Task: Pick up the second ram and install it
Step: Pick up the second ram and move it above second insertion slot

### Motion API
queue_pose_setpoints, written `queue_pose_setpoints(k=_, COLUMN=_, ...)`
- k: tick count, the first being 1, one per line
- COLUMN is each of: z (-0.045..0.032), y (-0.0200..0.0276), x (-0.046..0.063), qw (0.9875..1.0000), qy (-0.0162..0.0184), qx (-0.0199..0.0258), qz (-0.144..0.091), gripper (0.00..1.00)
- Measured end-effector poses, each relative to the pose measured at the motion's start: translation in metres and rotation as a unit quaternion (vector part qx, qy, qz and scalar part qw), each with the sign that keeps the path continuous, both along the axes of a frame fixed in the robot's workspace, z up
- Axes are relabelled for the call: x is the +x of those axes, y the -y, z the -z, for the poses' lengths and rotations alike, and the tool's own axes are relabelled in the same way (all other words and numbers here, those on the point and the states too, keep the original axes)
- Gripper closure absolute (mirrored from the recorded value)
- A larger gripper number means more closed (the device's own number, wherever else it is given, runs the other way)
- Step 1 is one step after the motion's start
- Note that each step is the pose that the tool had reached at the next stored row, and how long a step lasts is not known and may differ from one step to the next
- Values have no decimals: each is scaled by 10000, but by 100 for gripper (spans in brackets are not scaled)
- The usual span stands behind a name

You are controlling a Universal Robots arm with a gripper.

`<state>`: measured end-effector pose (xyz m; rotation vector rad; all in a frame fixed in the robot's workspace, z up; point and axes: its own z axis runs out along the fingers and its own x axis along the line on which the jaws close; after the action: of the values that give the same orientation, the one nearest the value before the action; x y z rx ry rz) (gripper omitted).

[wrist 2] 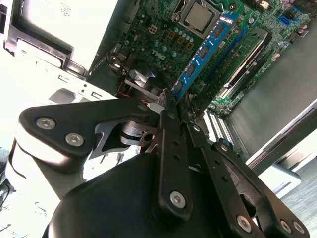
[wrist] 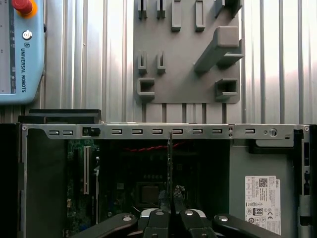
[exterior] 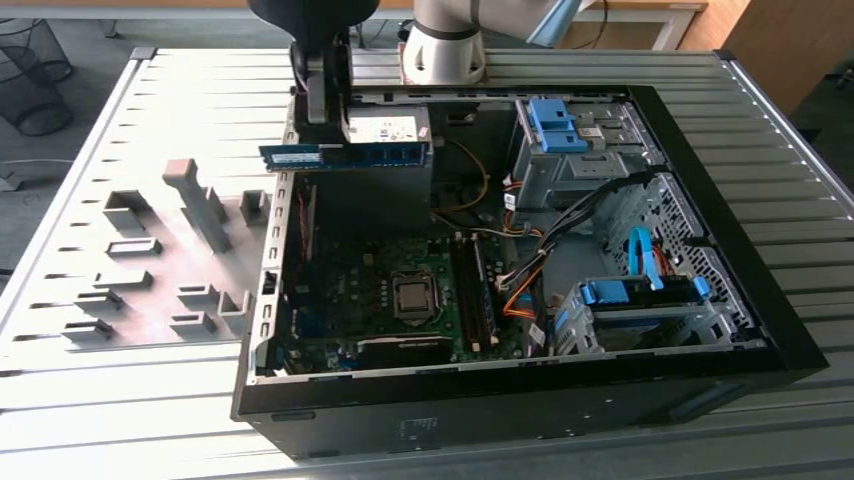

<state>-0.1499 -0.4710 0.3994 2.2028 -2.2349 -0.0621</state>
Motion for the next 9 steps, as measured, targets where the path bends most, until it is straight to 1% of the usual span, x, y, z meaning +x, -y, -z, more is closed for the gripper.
queue_pose_setpoints(k=9, z=0, y=1, x=109, qw=10000, qy=0, qx=0, qz=0, gripper=86)
